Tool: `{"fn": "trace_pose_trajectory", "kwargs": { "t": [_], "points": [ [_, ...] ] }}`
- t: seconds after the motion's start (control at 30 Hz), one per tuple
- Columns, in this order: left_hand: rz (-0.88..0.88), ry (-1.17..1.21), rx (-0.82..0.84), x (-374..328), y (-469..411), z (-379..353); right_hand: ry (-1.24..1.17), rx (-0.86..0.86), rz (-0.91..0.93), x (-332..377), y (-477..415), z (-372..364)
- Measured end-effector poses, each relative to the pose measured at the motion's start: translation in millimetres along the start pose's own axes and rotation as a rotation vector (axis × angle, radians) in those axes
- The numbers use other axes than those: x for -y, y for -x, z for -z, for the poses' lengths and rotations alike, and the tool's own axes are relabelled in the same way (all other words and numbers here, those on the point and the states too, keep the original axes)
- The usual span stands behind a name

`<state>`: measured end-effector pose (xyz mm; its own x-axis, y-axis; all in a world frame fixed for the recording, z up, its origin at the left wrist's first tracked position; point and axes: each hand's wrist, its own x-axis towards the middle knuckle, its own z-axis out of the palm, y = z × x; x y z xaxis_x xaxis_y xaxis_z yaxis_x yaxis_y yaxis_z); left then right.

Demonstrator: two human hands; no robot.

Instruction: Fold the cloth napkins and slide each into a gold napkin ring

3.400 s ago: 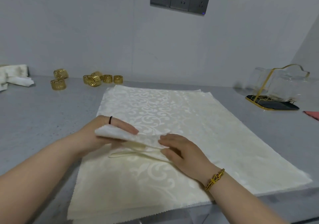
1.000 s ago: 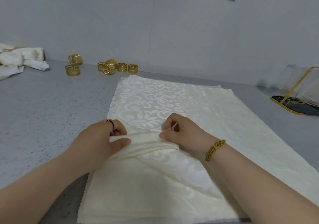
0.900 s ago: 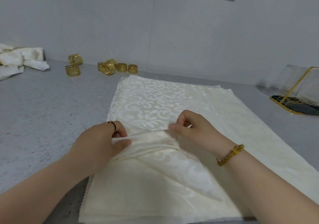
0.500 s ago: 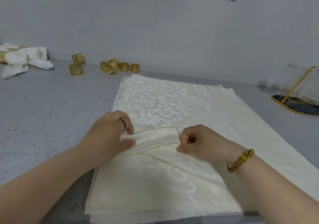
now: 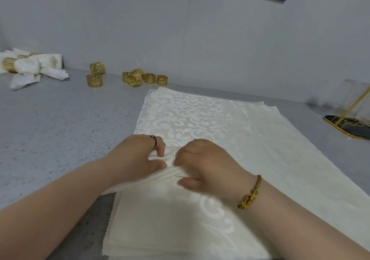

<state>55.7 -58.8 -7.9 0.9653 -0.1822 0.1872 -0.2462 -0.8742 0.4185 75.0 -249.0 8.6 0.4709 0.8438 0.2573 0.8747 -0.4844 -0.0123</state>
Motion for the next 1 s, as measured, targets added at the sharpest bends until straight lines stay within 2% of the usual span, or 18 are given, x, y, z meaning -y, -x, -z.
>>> {"fn": "trace_pose_trajectory", "kwargs": {
  "t": [0.13, 0.3, 0.4, 0.57, 0.67, 0.9, 1.0],
  "points": [
    [-0.03, 0.025, -0.011, 2.8, -1.7, 0.2, 0.0, -0.019, -0.027, -3.6, -6.9, -3.7],
    [-0.011, 0.082, 0.064, 3.8, -2.6, 2.4, -0.361, -0.012, -0.245, -8.5, -11.1, -3.2],
    [0.079, 0.135, 0.16, 0.6, -8.6, 15.1, -0.413, -0.003, -0.32, -11.3, -12.5, -6.2],
    [0.053, -0.099, 0.25, -30.3, -25.3, 18.9, -0.475, -0.011, -0.388, -10.0, -13.7, -8.0],
    [0.026, -0.143, 0.243, -35.0, -28.1, 13.7, -0.484, -0.019, -0.387, -10.9, -14.2, -10.6],
    [0.005, 0.047, 0.092, -15.7, -16.1, 5.4, -0.638, -0.041, -0.442, -12.6, -10.1, -17.5],
    [-0.02, 0.014, 0.065, -15.9, -14.7, 5.7, -0.619, -0.033, -0.471, -12.1, -12.2, -14.2]
  ]
}}
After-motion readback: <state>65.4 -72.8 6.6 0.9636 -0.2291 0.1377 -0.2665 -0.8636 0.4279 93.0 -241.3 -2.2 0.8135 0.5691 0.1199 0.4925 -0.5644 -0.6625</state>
